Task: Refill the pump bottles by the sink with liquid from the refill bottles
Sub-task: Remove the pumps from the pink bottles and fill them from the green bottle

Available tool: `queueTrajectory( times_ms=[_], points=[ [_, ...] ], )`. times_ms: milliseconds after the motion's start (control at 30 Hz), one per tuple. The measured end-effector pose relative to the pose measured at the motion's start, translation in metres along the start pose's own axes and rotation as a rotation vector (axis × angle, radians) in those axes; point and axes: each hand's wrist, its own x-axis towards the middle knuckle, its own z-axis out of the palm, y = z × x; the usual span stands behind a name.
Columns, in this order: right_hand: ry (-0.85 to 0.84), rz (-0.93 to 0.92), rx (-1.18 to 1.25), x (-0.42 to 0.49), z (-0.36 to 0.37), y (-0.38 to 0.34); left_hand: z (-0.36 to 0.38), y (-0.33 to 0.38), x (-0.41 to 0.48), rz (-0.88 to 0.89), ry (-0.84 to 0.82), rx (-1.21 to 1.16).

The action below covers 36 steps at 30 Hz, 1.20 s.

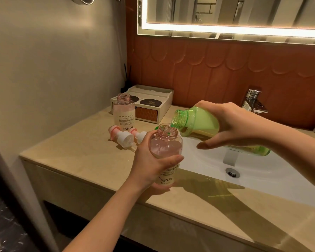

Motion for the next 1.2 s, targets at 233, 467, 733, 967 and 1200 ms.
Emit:
queueTrajectory(
  times_ms=[233,467,733,967,1200],
  points=[
    [-0.018,-0.006,0.02,0.0,-0.0008,-0.0003,0.0004,0.0002,-0.0008,0.01,0.013,-0.005],
    [-0.022,-0.013,0.009,0.0003,-0.0034,-0.0007,0.0007,0.0008,-0.0001,0.014,0.009,-0.01],
    [-0.028,-0.009,-0.002,0.0005,-0.0035,-0.0004,0.0006,0.001,-0.0003,0.023,0.008,-0.008],
    [-0.031,-0.02,0.003,0.0006,-0.0052,-0.0004,0.001,0.002,-0.0006,0.022,0.007,-0.015],
    [-0.034,-0.017,-0.003,0.001,-0.0066,-0.001,0.0009,0.0008,-0.0003,0.026,0.01,-0.008]
  ],
)
